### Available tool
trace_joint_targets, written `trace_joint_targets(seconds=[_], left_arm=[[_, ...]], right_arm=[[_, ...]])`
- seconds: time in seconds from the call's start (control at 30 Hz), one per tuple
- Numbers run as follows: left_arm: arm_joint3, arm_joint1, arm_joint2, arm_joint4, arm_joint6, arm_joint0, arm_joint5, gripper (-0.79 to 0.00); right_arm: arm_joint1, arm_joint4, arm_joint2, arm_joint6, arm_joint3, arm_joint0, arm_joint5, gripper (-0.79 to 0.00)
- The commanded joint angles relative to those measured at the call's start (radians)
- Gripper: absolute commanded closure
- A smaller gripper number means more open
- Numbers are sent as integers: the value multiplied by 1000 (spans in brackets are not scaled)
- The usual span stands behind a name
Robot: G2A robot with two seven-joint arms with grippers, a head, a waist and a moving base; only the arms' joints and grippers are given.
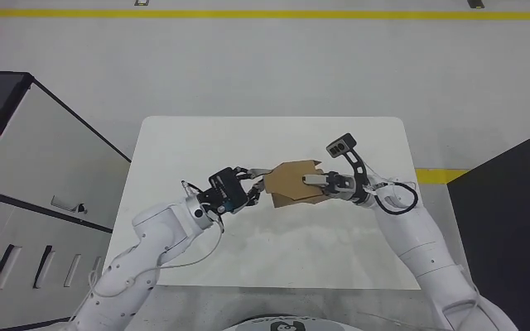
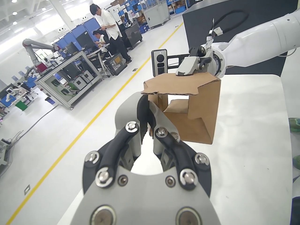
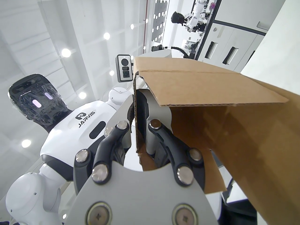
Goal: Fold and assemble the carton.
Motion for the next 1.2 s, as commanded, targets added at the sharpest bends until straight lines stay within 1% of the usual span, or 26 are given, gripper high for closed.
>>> trace_joint_targets(seconds=[0.0,0.3,0.53,0.73,0.97,1.17], left_arm=[[10,-1,3,-21,6,-2,-5,0],[12,-4,13,-21,8,-16,-15,0],[6,-5,15,-20,9,-23,-17,0],[2,-7,29,-4,1,-32,-20,0],[-4,-9,45,16,-4,-38,-13,0],[-16,-9,46,23,-2,-36,-11,0]], right_arm=[[-1,10,-2,3,2,0,3,0],[-13,109,-13,44,63,15,44,0],[-23,151,-28,73,122,37,74,0],[-33,184,-51,88,166,58,118,0],[-40,245,-80,88,179,65,174,0],[-39,267,-97,88,186,71,191,0]])
